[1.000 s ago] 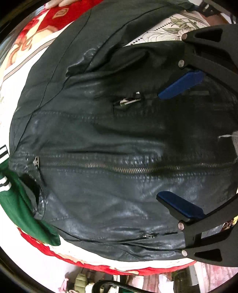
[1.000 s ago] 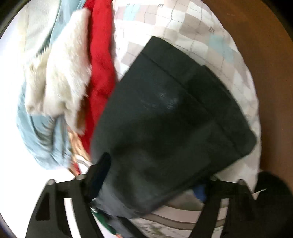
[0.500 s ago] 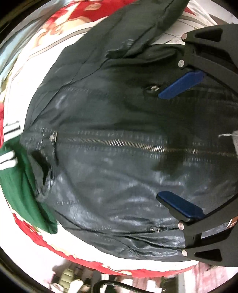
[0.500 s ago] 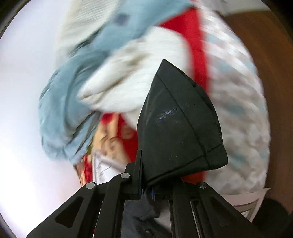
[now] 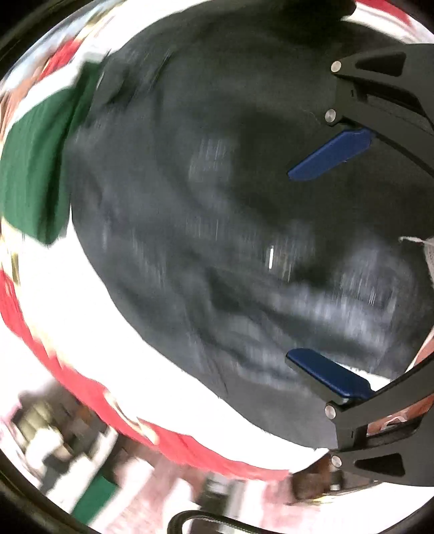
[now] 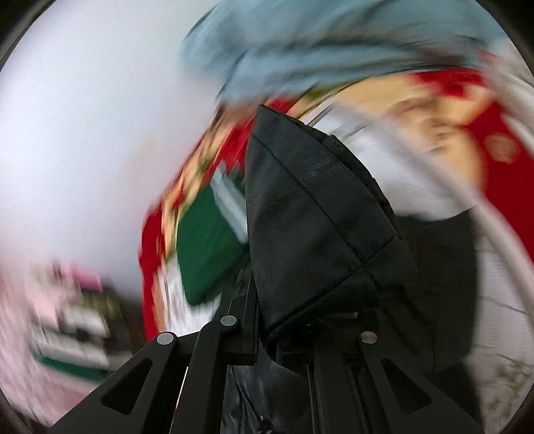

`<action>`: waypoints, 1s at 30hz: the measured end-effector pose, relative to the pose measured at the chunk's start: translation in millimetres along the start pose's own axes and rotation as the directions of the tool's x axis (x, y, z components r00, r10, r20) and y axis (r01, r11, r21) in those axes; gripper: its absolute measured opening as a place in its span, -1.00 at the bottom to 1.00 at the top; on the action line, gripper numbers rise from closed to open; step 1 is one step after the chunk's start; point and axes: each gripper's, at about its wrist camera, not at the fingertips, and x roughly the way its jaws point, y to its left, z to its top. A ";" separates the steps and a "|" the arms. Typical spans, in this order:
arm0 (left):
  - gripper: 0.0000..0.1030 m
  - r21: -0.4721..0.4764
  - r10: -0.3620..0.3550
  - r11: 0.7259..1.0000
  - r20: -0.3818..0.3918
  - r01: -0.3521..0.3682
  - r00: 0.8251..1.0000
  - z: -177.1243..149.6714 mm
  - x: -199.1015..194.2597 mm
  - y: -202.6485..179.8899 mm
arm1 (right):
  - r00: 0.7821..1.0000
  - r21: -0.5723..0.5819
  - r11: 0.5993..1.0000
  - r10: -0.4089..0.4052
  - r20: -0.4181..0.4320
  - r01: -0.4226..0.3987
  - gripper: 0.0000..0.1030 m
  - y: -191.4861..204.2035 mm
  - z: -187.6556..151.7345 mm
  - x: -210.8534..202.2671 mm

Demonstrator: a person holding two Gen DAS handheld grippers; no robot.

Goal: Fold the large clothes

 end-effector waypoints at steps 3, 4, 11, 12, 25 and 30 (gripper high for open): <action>0.99 -0.084 0.043 0.995 -0.035 -0.046 0.998 1.0 20.9 46.4 | 0.989 -0.248 0.967 -0.087 -0.123 0.055 -0.88 58.4 -67.8 73.7; 0.99 -0.113 0.061 0.991 -0.051 -0.066 0.997 0.2 30.3 66.4 | 0.979 -0.339 0.938 -0.135 -0.153 0.076 -0.88 77.7 -92.9 102.2; 0.99 -0.235 0.056 0.968 -0.131 -0.086 0.990 -25.0 52.6 161.6 | 0.825 -0.684 0.729 -0.404 -0.396 0.029 -0.16 99.0 -218.5 211.9; 0.99 -0.256 0.041 0.964 -0.138 -0.075 0.990 -30.2 51.7 171.3 | 0.821 -0.653 0.757 -0.363 -0.441 -0.016 0.15 99.2 -217.7 205.2; 0.98 -0.840 -0.508 0.522 -0.167 0.148 0.845 -146.0 149.0 327.7 | 0.757 -0.379 0.925 -0.261 -0.599 0.020 0.44 44.4 -193.5 137.7; 0.97 -0.960 -0.629 0.224 -0.010 0.168 0.777 -181.1 200.5 359.0 | 0.743 -0.321 0.946 -0.241 -0.625 0.037 0.44 34.6 -210.0 142.8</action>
